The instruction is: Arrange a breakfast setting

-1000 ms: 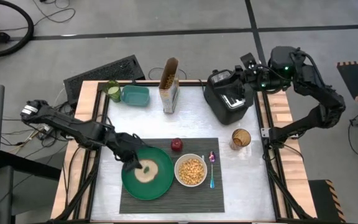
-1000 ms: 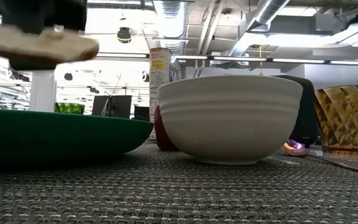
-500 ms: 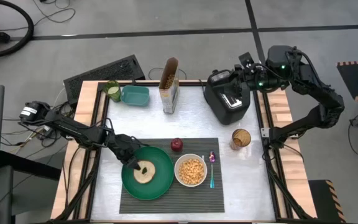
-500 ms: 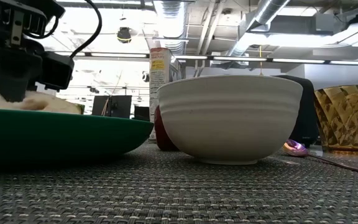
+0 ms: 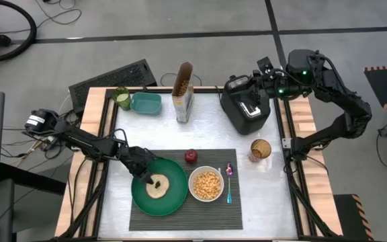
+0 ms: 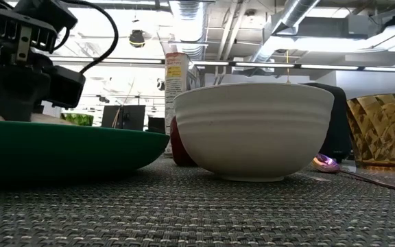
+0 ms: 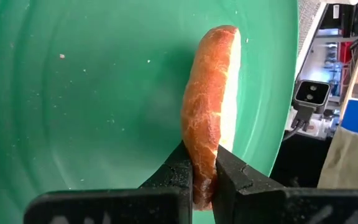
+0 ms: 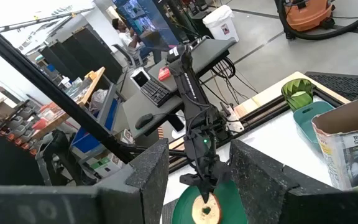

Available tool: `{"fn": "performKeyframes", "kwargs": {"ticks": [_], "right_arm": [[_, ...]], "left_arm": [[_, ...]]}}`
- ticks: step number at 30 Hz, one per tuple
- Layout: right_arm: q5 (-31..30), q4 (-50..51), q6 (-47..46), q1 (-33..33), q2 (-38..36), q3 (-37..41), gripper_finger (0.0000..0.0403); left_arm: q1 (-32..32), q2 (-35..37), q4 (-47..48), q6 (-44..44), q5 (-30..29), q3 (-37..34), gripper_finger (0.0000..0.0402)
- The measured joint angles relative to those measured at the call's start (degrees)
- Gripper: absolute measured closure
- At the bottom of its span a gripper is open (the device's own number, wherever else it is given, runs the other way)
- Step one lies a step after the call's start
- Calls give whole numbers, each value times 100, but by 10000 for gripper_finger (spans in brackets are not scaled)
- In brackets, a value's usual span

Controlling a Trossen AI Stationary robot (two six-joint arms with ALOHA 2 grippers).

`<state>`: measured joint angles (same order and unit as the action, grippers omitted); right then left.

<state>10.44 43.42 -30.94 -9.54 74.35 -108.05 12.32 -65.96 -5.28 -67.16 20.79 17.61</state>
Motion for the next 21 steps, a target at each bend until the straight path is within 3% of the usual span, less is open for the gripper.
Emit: {"fn": "performKeyframes", "kwargs": {"ticks": [9, 21], "right_arm": [[0, 16, 31, 0, 0, 0, 207], [0, 295, 98, 0, 0, 0, 207]], "left_arm": [[2, -41, 8, -109, -183, 0, 378], [2, -43, 22, -97, -334, 0, 226]]}}
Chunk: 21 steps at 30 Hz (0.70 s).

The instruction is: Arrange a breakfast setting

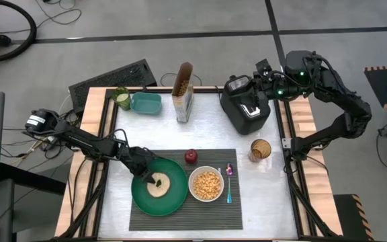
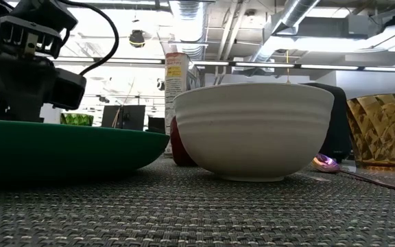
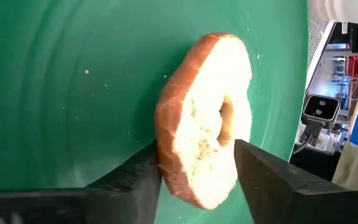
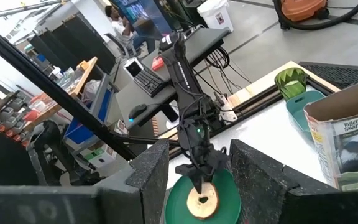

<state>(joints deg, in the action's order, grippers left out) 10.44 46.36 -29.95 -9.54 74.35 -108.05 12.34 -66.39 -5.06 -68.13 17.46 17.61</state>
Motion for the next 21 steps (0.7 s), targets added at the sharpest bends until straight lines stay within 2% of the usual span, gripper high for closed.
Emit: {"fn": "performKeyframes", "kwargs": {"ticks": [4, 10, 21], "right_arm": [[0, -2, 0, 0, 0, 0, 207], [0, -6, 46, 0, 0, 0, 207], [2, -5, 63, 2, 0, 0, 207]], "left_arm": [[-37, 2, -38, -110, 256, 0, 198], [-62, 4, -5, -421, 539, 0, 194], [-61, 7, 210, -874, 403, 0, 193]]}}
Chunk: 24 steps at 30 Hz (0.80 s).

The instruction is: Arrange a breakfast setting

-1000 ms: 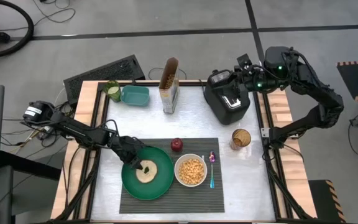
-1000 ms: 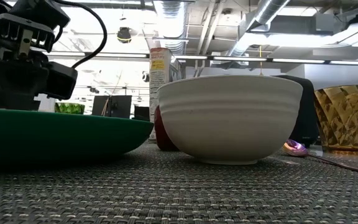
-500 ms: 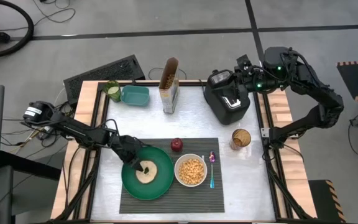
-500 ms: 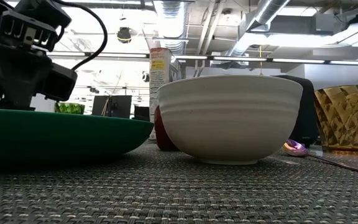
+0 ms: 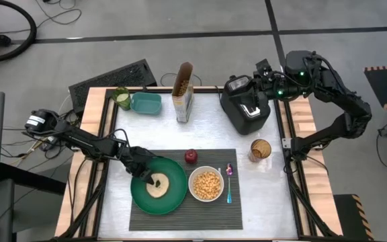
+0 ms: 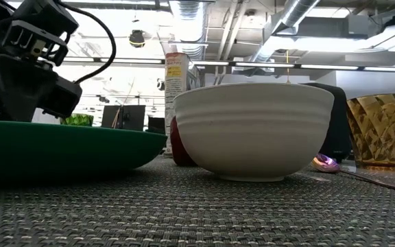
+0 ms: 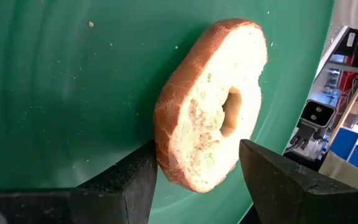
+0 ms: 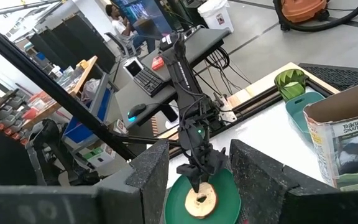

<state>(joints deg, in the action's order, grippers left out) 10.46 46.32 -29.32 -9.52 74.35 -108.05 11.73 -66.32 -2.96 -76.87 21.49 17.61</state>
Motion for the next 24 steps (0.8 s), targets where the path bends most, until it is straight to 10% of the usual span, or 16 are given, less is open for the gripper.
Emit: {"fn": "performKeyframes", "kwargs": {"ticks": [24], "right_arm": [[0, -59, 538, 20, -2, 0, 207]], "left_arm": [[0, 0, 3767, 745, -336, 2035, 193]]}}
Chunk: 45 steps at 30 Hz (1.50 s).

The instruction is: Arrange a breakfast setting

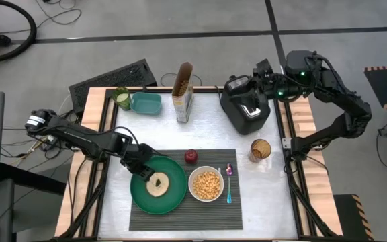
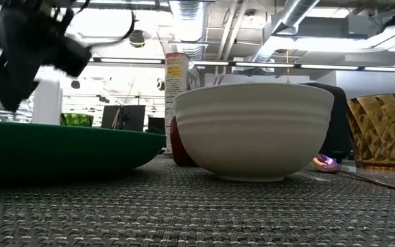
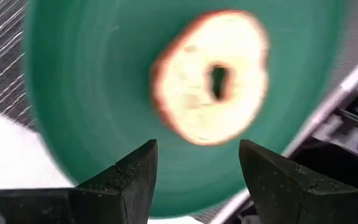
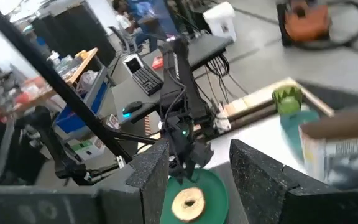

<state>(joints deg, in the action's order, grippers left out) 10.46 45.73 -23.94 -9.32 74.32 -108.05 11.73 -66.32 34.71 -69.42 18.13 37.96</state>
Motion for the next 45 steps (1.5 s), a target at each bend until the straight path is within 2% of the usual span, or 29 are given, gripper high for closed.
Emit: {"fn": "performKeyframes", "kwargs": {"ticks": [6, 10, 17, 19, 22, 27, 32, 36, 41, 45], "right_arm": [[16, -490, 604, 241, -147, 0, 207], [15, -549, 1227, 273, -431, -4, 207], [0, -347, 1577, 107, -1154, -4, 207], [-1, -342, 1732, 103, -1408, -4, 207], [-2, -331, 1737, 98, -1732, 9, 207], [-2, -251, 1573, 98, -2389, 109, 207], [-124, -685, 1418, 98, -3254, 1039, 207], [-182, -1464, 1228, 98, -4076, 2388, 207], [-192, -3129, 1020, 98, -5240, 4424, 207], [48, -4528, 664, 98, -6042, 5959, 207]], "left_arm": [[0, 144, 219, 935, -8, 1216, 193], [-18, 381, 305, 1666, -421, 2396, 193], [-223, 663, 1875, 3292, -1872, 4577, 193], [-219, 770, 2147, 3563, -2498, 5008, 193], [-214, 1115, 2032, 4241, -3265, 5297, 193], [-225, 2029, 1766, 4630, -3976, 5076, 193], [-225, 3087, 1412, 4515, -4135, 4216, 193], [-223, 3818, 789, 4497, -4116, 3313, 193], [-223, 4639, -3, 4440, -3889, 2221, 193], [-223, 5204, -664, 4273, -3663, 1466, 193]]}}
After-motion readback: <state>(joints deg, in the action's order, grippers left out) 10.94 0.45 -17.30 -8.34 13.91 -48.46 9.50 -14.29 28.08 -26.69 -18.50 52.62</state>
